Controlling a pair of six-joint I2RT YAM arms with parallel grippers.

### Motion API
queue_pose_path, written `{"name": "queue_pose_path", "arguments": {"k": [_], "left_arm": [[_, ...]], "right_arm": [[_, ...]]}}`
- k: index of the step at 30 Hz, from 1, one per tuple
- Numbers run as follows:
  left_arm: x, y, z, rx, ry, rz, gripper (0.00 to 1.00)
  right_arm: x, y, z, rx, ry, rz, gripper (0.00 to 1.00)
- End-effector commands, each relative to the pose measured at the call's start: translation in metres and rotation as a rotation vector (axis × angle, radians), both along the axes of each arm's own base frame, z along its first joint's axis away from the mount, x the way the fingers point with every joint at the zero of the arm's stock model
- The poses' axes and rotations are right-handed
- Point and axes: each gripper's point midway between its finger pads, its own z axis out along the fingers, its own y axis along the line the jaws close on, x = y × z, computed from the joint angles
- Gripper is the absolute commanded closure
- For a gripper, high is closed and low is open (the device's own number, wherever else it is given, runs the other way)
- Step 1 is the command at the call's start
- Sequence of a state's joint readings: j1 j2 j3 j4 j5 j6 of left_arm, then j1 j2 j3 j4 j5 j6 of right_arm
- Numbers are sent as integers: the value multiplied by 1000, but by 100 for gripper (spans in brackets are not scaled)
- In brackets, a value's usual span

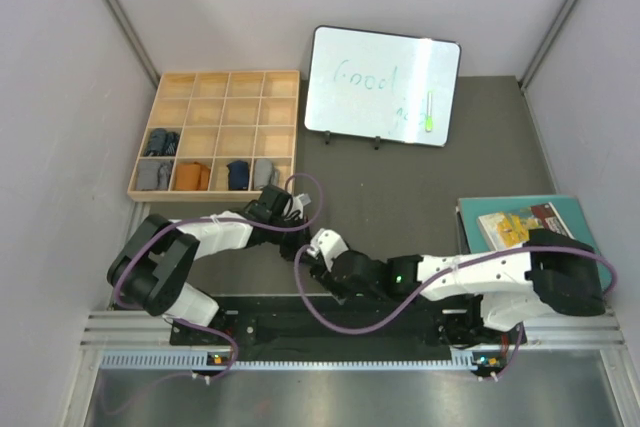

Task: Roll the underwear
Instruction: Roll the underwear to the center of the board.

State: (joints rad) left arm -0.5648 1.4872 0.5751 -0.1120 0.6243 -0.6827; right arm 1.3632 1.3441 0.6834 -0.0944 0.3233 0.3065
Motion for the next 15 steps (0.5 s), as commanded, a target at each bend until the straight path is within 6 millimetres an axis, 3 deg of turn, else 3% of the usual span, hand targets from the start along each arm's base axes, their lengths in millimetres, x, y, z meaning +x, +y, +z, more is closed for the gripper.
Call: {"name": "queue_pose_path", "arguments": {"k": [1, 8, 15], "left_arm": [[-12, 9, -4, 41, 54, -37, 100], [-13, 9, -5, 44, 63, -45, 100], [-13, 9, -4, 39, 64, -55, 100]], "right_arm": [[2, 30, 19, -21, -165, 2, 46], [-8, 34, -6, -111, -170, 31, 46], [-6, 26, -29, -175, -172, 16, 47]]}}
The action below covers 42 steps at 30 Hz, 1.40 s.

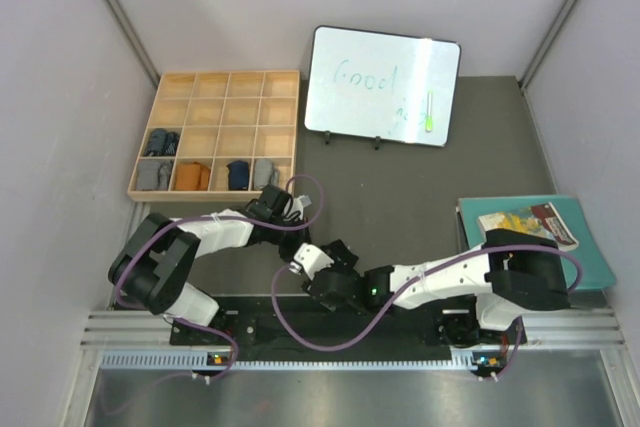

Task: Roll the underwear
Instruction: Roll the underwear to the center of the board.

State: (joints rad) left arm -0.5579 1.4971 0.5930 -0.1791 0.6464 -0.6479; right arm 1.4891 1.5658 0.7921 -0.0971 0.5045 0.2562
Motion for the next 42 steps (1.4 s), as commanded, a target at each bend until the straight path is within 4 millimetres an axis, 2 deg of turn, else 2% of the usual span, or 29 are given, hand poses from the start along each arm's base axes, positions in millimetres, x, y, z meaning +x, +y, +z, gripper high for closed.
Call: {"name": "queue_pose_path", "arguments": {"k": [1, 2, 6, 9, 10, 12, 13, 14, 15, 16, 18, 19, 20, 21, 23, 24, 25, 27, 29, 34, 35, 37, 38, 42], "left_arm": [[-7, 4, -3, 21, 30, -31, 100], [-7, 4, -3, 18, 32, -34, 100], [-8, 4, -1, 11, 34, -37, 100], [-10, 2, 1, -7, 36, -43, 100], [-11, 1, 1, -16, 37, -44, 100], [-11, -3, 6, -55, 32, -42, 100], [-12, -3, 8, -63, 29, -36, 98], [-9, -2, 8, -56, 22, -13, 90], [-6, -1, 9, -50, 5, 1, 68], [-2, 2, 14, -42, -35, 21, 55], [14, 9, 21, -5, -133, 78, 36], [17, 12, 23, 5, -154, 95, 33], [21, 16, 25, 15, -176, 115, 31], [27, 20, 28, 30, -214, 141, 29], [30, 27, 29, 48, -229, 173, 29], [31, 30, 31, 51, -248, 187, 29], [33, 32, 31, 58, -266, 202, 30], [38, 31, 41, 22, -337, 211, 31], [45, 27, 55, -31, -425, 207, 32], [47, 17, 83, -156, -560, 184, 32], [43, 12, 86, -185, -564, 163, 32], [43, 7, 88, -214, -587, 148, 32], [41, 3, 88, -224, -588, 132, 32], [44, -5, 74, -211, -570, 110, 34]], "right_arm": [[5, 1, -7, -33, -40, -21, 47], [5, -1, -16, -63, -40, -22, 47], [10, -11, -31, -126, -59, -60, 48], [14, -17, -38, -137, -61, -89, 67], [13, -17, -39, -131, -47, -89, 76], [13, -16, -41, -117, -18, -78, 83], [5, -11, -41, -95, 32, -44, 87], [5, -9, -38, -75, 61, -38, 91], [3, -9, -37, -59, 92, -29, 96], [-5, -3, -29, -18, 158, 7, 100], [1, -4, -23, 19, 224, 0, 100], [-7, 1, -15, 59, 285, 36, 100], [2, -3, -14, 76, 315, 20, 100], [2, -3, -11, 95, 344, 27, 100], [-3, 0, -4, 140, 433, 72, 100], [6, -2, -2, 162, 464, 49, 100], [1, 0, 2, 185, 521, 76, 100], [5, 0, 5, 215, 580, 73, 100], [15, -3, 9, 262, 647, 60, 100], [28, -6, 17, 356, 812, 43, 100], [38, -9, 17, 373, 828, 25, 100], [38, -11, 12, 374, 894, 23, 100], [46, -12, 13, 384, 906, 15, 100], [53, -13, 4, 402, 976, 7, 100]]}}
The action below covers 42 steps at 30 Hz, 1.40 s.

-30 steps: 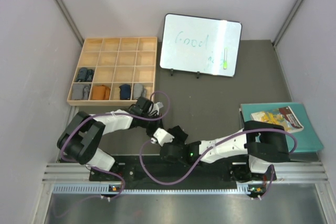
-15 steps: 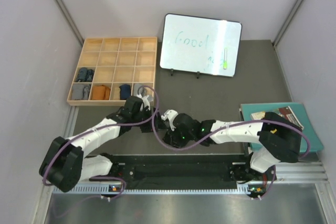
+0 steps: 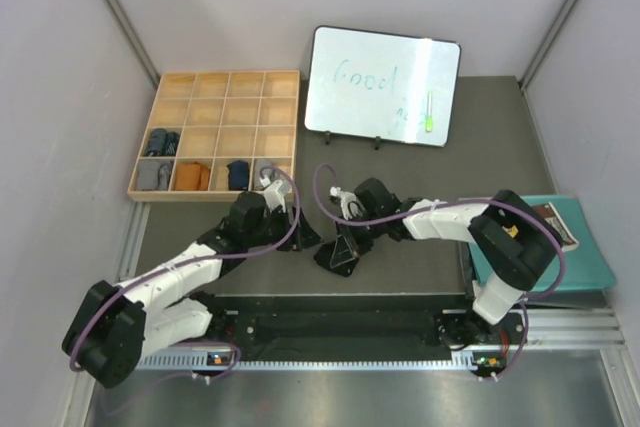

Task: Roll the underwear
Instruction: Roll the underwear to the center of the board.

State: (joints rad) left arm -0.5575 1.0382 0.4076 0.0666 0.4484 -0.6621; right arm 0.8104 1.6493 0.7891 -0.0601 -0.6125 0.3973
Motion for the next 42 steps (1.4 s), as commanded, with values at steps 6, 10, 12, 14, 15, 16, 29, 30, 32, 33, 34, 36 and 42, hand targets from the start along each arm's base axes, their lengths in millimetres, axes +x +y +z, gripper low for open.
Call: {"name": "queue_pose_path", "arguments": {"k": [6, 10, 12, 14, 15, 16, 29, 30, 32, 33, 34, 36, 42], "left_arm": [[9, -24, -7, -42, -48, -71, 38], [4, -33, -12, -52, -40, -91, 41], [2, -37, -20, -43, -27, -94, 44], [0, -40, -27, -34, -16, -97, 49], [-1, -42, -33, -26, -5, -99, 51], [-2, -44, -37, -18, -1, -100, 55], [2, -33, -81, 194, 71, -117, 100], [2, -33, -84, 201, 74, -120, 100], [1, -32, -87, 209, 84, -123, 100], [1, -32, -88, 212, 86, -123, 100], [0, -32, -89, 214, 88, -124, 100], [0, -33, -88, 212, 87, -125, 100], [0, -36, -86, 203, 83, -122, 100]], "right_arm": [[15, -1, -4, 83, 156, -13, 100], [20, -4, -10, 88, 167, -27, 100], [20, -5, -13, 84, 174, -30, 100], [20, -5, -14, 86, 171, -29, 100], [20, -6, -15, 82, 173, -31, 100], [20, -6, -16, 81, 175, -30, 100], [27, -24, 16, 59, 77, -67, 54], [29, -26, 20, 60, 65, -71, 53], [30, -33, 27, 52, 36, -80, 50], [35, -37, 27, 45, 29, -101, 49], [36, -42, 25, 35, 31, -112, 48], [40, -47, 24, 38, 25, -130, 47], [36, -48, -3, 17, 76, -133, 35]]}}
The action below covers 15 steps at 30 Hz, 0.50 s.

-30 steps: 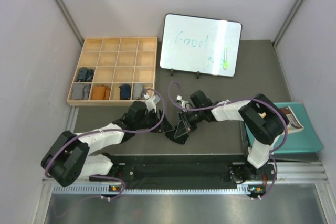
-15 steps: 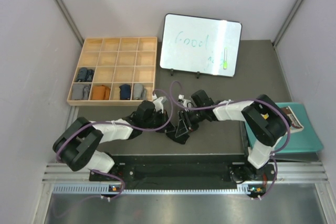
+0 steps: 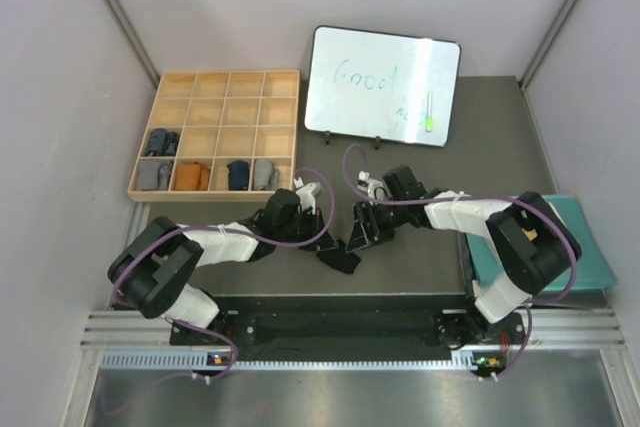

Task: Roll the underwear
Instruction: Roll the underwear to the center of the board, then pick up the underwear from the center of the board.

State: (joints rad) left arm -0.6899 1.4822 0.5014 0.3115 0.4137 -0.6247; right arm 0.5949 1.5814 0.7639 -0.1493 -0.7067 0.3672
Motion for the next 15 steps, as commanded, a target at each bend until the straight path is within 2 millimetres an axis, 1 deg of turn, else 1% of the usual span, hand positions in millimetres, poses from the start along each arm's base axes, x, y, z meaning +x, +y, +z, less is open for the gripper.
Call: {"name": "queue_pose_path", "arguments": {"k": [1, 2, 3, 8, 9, 11, 14, 15], "left_arm": [[-9, 14, -27, 113, 29, 4, 100], [-9, 13, -26, 110, 28, 4, 100], [-9, 13, -25, 109, 27, 2, 100], [-8, 14, -23, 108, 21, 14, 100], [-7, 13, -22, 106, 21, 15, 100], [-6, 13, -21, 104, 19, 21, 100], [-5, 13, -21, 104, 19, 23, 100], [-5, 13, -20, 101, 16, 23, 100]], "right_arm": [[-4, -1, -18, 1, 32, 6, 34], [-1, 3, -18, 23, 25, 8, 34], [-5, 3, -23, 21, 42, 10, 33], [-19, 11, -30, 10, 61, 39, 32], [-18, 15, -29, 22, 54, 39, 33], [-22, 20, -30, 25, 57, 54, 34], [-27, 23, -34, 15, 67, 66, 41], [-28, 24, -35, 15, 71, 66, 49]]}}
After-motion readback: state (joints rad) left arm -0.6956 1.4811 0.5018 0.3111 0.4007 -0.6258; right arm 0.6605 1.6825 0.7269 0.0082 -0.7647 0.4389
